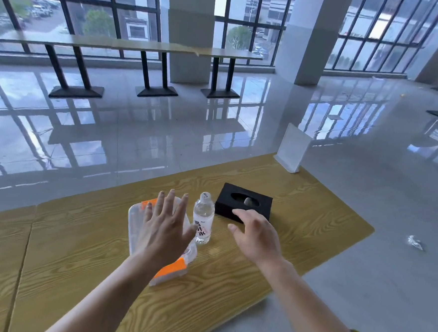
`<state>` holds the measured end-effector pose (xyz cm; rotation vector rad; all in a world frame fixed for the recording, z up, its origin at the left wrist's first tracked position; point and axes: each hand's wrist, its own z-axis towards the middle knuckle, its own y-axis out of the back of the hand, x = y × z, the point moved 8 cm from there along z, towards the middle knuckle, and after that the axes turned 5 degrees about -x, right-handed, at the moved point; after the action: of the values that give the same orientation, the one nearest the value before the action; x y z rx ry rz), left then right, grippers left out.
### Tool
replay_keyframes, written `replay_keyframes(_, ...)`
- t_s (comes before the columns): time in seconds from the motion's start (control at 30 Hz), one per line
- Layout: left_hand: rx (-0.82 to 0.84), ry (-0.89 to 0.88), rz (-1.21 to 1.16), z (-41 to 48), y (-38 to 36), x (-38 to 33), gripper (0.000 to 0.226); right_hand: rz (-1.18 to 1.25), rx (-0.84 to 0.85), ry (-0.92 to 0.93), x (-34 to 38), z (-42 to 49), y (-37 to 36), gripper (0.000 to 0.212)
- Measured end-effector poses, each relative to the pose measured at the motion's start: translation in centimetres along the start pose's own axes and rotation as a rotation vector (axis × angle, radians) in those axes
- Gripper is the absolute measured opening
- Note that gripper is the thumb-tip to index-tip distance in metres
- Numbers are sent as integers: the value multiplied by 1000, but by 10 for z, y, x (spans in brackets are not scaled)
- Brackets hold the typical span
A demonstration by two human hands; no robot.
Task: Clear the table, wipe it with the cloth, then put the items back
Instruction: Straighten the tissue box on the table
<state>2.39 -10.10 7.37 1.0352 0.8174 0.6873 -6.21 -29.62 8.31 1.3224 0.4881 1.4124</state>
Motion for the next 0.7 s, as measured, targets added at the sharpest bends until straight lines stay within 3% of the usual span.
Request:
replay_keyframes(0.4,-56,50,-38,20,-48,-132,71,44,144,33,-130,46,30,43)
replay_keyframes(0.7,69,147,-94,76,-115,-150,68,78,248,-110,-203,77,7,49)
